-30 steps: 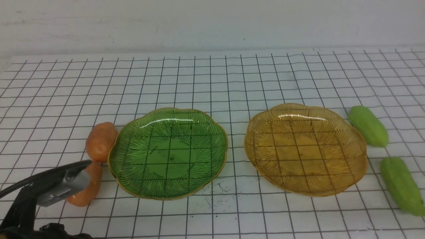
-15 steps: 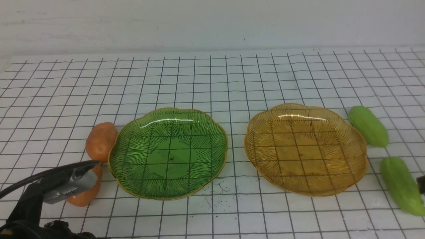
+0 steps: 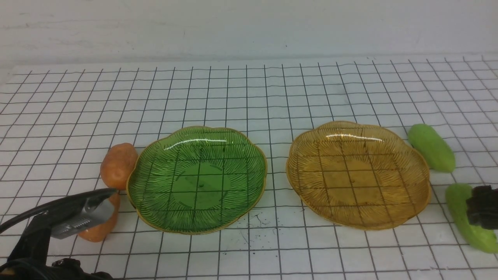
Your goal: Put different types of vegetables on the plate.
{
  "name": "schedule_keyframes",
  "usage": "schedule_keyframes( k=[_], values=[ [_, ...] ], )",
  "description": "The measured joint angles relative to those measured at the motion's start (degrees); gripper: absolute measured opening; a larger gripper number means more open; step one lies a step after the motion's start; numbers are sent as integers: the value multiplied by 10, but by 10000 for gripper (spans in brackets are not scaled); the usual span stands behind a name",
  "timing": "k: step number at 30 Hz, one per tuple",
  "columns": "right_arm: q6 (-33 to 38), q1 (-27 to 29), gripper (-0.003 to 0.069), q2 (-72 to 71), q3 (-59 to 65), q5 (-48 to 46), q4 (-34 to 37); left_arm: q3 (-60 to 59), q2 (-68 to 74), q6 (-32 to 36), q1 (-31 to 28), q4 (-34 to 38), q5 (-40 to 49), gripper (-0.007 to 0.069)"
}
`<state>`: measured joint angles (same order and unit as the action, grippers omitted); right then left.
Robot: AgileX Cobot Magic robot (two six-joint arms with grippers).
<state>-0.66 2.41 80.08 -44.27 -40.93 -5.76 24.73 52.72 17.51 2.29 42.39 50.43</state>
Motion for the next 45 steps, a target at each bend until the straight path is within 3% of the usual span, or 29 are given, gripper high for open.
schedule_keyframes(
  k=[4,9,14,17,23,29,35,39,41,43,44,45],
  values=[
    [-4,0,647,36,-2,16,-14,0,0,0,0,0,0,13],
    [-4,0,615,75,-3,28,-16,0,0,0,0,0,1,13],
    [-4,0,533,92,-3,32,-16,0,0,0,0,0,3,13],
    [-5,0,429,96,-3,32,-16,0,0,1,0,0,4,13],
    [-4,0,303,97,-3,25,-18,0,0,1,0,0,4,13],
    [-4,0,303,97,-6,7,-29,0,0,1,0,-1,8,13],
    [-23,0,303,62,-91,-115,-33,0,0,1,0,-1,15,13],
    [-23,0,303,19,-158,-184,43,0,0,1,0,-1,16,13],
    [-1,0,303,10,-173,-181,127,0,0,1,0,-1,16,13],
    [57,-3,303,14,-176,-162,218,0,0,1,0,-1,17,13],
    [63,-3,303,14,-176,-162,226,0,0,1,0,-1,17,13],
    [116,-13,303,26,-176,-144,280,0,0,1,0,-1,17,13]
  ],
)
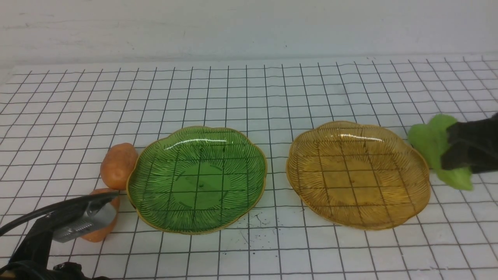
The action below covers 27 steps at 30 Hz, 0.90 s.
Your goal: Put different types of vegetables on the plate.
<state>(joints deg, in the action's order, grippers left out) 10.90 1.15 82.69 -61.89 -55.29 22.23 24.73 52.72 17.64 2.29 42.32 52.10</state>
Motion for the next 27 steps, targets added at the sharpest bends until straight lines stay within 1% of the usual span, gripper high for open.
schedule_keyframes(
  k=[1,2,3,5,9,12,15,16,18,19,20,23,26,27],
  values=[
    [28,-9,303,12,0,16,31,0,0,0,0,0,0,13],
    [33,-11,303,15,0,19,31,0,0,0,0,0,0,13],
    [67,-23,303,33,0,43,64,0,0,0,0,0,1,13],
    [86,-37,303,53,0,74,81,0,0,0,0,0,1,13],
    [103,-48,304,85,0,131,87,0,0,0,0,0,1,13],
    [104,-48,338,97,0,143,85,0,0,0,0,0,2,13],
    [106,-49,481,106,0,146,66,0,0,0,0,0,4,13],
    [106,-49,510,106,0,147,63,0,0,0,0,0,4,13],
    [106,-49,610,106,-8,148,45,0,0,0,0,0,4,13],
    [106,-49,643,106,-15,148,38,0,0,0,0,0,4,13],
    [106,-49,666,106,-22,149,28,0,0,0,0,0,4,13],
    [103,-49,682,106,-38,151,10,0,0,0,0,0,4,13],
    [61,-41,689,124,-84,161,-58,0,0,0,0,0,4,13],
    [56,-40,689,127,-89,161,-61,0,0,0,0,0,4,13]
  ],
)
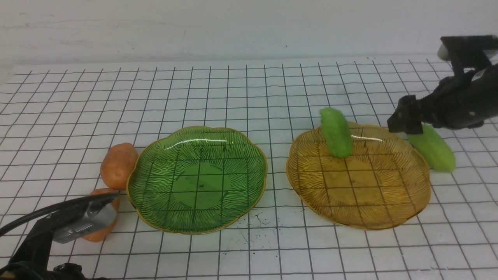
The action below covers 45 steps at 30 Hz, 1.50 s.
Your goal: Put different types of vegetables on the plate.
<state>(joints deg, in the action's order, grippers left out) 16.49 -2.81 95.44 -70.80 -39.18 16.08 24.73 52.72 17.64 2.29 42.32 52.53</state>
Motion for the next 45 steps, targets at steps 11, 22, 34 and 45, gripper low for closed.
schedule_keyframes(
  k=[11,22,34,45],
  values=[
    [-71,51,598,150,-53,29,-128,0,0,0,0,0,0,13],
    [-73,53,454,191,-60,47,-139,0,0,0,0,0,0,13],
    [-78,53,345,191,-68,26,-157,0,0,0,0,0,1,13],
    [-83,53,345,193,-151,-105,-137,0,0,0,0,0,1,13]
  ],
)
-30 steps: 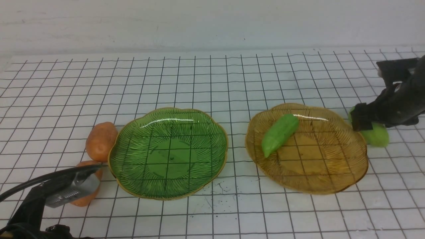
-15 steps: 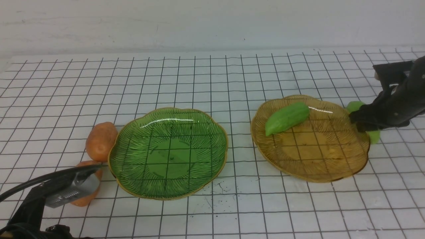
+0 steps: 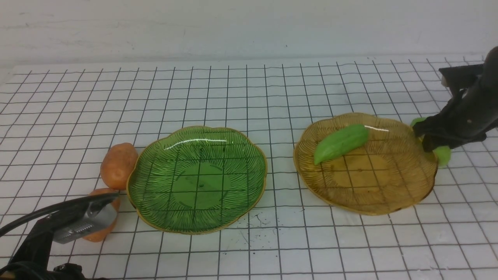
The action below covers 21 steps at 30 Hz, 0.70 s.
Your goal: Put different types of vegetables on the plate.
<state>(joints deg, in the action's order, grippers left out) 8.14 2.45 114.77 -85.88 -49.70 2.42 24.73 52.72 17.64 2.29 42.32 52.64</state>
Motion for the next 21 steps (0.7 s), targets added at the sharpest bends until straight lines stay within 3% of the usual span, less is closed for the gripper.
schedule_keyframes(
  k=[6,12,21],
  values=[
    [0,0,361,0,-30,-39,23,0,0,0,0,0,0,13],
    [-3,0,504,3,-33,-106,89,0,0,0,0,0,0,13],
    [-3,0,521,3,-36,-148,98,0,0,0,0,0,0,13]
  ],
)
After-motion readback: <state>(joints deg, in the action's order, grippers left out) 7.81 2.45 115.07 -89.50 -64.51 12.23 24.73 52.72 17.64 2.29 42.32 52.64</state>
